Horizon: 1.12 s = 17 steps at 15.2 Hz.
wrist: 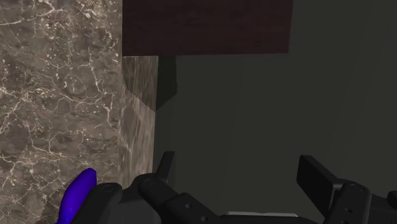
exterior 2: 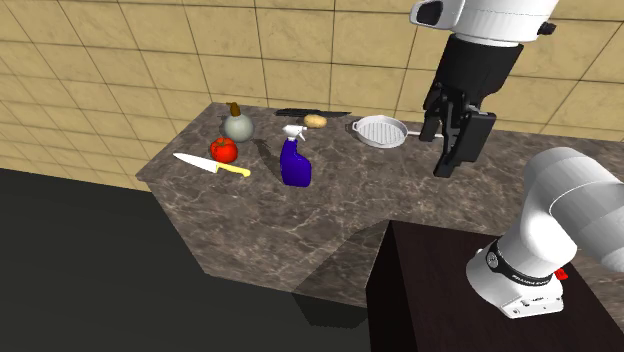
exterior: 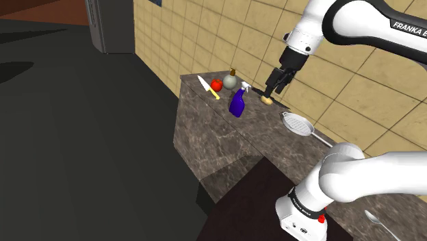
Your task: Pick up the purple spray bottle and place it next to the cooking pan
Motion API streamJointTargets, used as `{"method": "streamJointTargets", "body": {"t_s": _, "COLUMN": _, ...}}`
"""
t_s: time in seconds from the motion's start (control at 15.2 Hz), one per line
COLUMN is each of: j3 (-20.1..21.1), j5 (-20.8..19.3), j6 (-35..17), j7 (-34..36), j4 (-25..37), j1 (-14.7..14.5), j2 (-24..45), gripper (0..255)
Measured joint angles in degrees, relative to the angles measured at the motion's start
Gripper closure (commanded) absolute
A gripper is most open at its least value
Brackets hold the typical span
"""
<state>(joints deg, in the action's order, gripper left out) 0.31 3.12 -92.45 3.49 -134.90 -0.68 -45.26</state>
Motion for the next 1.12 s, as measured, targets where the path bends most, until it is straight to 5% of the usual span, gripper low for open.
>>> {"method": "streamJointTargets", "body": {"t_s": 0.26, "j3": -1.84, "j5": -1.35, "j6": -3.88, "j7": -2.11, "j4": -2.72, "j1": 0.85, "j2": 0.19, "gripper": 0}}
{"method": "streamJointTargets", "body": {"t_s": 1.12, "j3": -12.90, "j5": -6.43, "j6": -31.31, "j7": -13.73, "j4": -11.92, "j1": 4.77, "j2": 11.70, "gripper": 0}}
